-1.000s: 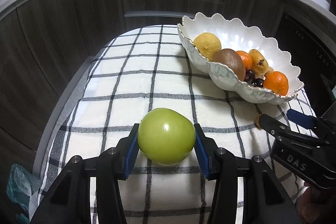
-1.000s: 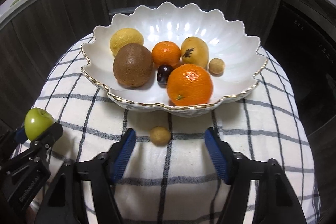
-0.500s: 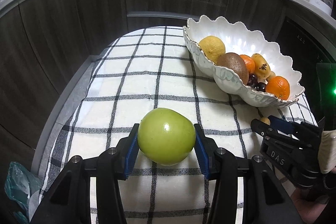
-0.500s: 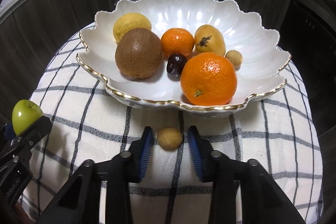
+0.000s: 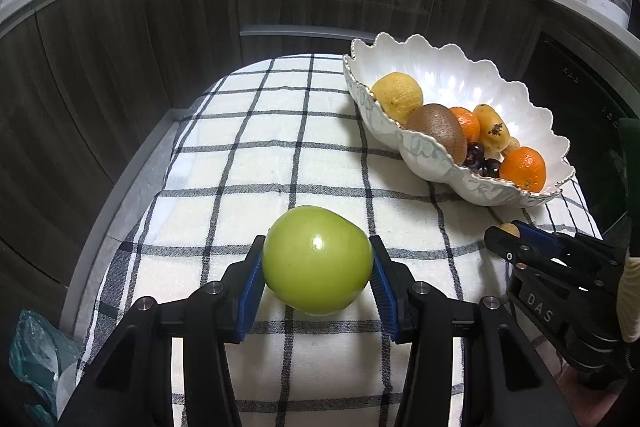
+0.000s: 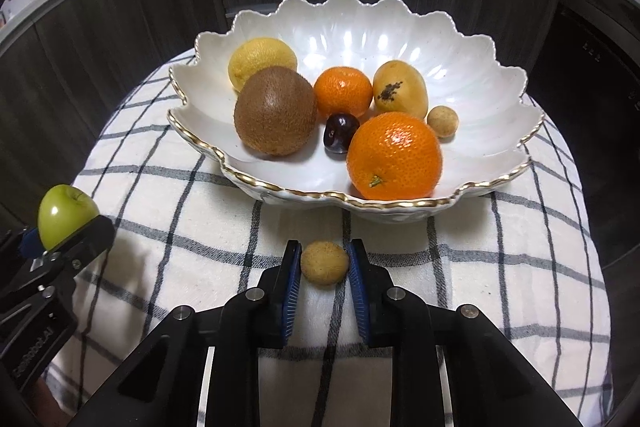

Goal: Organize fruits
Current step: 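Release the apple into the bowl with the left tool while the right tool drops the small fruit in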

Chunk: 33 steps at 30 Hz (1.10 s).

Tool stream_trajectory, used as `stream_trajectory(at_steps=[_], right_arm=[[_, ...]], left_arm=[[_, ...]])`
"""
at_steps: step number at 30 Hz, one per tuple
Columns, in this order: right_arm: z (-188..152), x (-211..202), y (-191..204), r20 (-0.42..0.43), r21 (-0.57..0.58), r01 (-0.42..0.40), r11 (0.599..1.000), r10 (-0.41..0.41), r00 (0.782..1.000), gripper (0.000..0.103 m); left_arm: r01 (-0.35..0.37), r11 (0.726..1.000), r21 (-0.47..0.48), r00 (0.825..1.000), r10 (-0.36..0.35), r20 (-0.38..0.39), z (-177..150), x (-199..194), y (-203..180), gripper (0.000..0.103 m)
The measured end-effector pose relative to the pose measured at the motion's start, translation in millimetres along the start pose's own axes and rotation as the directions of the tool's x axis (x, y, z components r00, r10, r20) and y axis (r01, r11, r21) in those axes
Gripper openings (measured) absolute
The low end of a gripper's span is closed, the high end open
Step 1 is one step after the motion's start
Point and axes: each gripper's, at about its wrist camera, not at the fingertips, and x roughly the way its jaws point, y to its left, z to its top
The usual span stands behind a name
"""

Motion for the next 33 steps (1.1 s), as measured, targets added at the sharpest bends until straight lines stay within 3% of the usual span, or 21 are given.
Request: stream_trajectory(at_steps=[15,25,33], right_arm=[[13,-56,-14,0.089,0.001,-0.017,1.000,0.016,0.996,0.025],[62,-70,-41,0.163,0.027,-0.002,1.000,-0.003,0.987,0.025],[103,-44,-64,0.146,0.048,0.020,0.999,-0.027,0.989,0.025]], left_arm=[[0.032,0.999,0.043,0.998,-0.034,0.046,17,-23,-25,0.048],[0.076,0.993,0.093,0.989,-0.087,0.116,76,-24,-54,0.048],[0.107,0.981,0.163,0.984,-0.128,0.123,130,5,-83,0.048]])
